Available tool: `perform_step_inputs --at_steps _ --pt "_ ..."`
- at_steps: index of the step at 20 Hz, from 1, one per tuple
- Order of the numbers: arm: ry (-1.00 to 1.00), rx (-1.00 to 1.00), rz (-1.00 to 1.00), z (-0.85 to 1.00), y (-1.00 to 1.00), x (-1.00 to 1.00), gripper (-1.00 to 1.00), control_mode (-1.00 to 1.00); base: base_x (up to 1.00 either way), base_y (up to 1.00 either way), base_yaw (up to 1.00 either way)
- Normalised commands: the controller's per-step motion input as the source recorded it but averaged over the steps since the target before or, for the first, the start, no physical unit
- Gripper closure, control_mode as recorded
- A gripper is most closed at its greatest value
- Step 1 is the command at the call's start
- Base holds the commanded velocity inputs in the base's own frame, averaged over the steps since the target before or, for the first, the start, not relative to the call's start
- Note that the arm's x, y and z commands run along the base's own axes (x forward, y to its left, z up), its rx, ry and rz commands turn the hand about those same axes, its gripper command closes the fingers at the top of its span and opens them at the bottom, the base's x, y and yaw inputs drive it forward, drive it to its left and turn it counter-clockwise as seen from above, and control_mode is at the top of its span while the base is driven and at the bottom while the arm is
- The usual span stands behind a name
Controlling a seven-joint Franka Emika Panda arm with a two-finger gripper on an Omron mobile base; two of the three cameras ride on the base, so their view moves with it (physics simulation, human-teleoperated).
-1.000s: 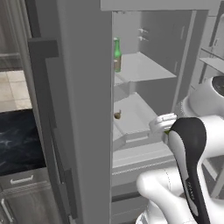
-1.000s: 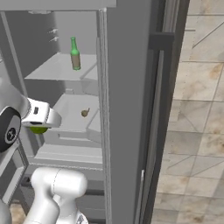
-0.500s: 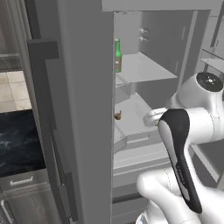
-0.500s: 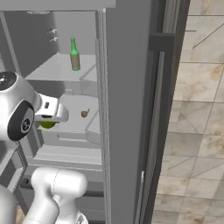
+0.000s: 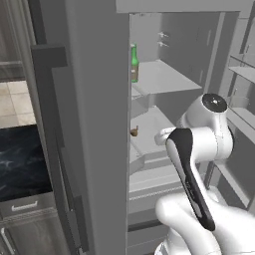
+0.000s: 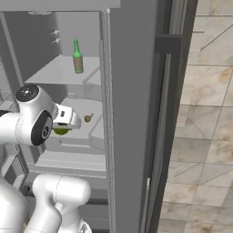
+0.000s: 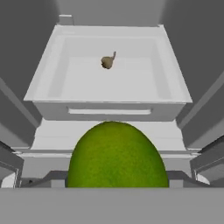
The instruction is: Place the beer on the top shelf of the fridge to keep it out of children's reach, and place the lime and garlic on lower shelves for easy access.
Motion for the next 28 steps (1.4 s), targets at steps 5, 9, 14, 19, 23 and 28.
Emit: perform_step_inputs --at_steps 5,9,14,19,23,28 --pt "0.02 0.00 0.00 -0.41 -0.02 0.63 1.00 -1.00 0.00 0.00 0.00" --pt "0.06 0.00 0.00 -0.26 0.00 0.59 1.00 -1.00 0.00 0.00 0.00" --pt "0.06 0.00 0.00 -0.22 0.00 0.55 1.00 -1.00 0.00 0.00 0.00" --pt "0.05 0.00 0.00 -0.20 0.00 0.55 1.00 -1.00 0.00 0.00 0.00" --pt "0.05 0.00 0.00 -0.21 -0.01 0.54 1.00 -1.00 0.00 0.00 0.00" --pt "0.03 0.00 0.00 -0.26 -0.02 0.53 1.00 -1.00 0.00 0.00 0.00"
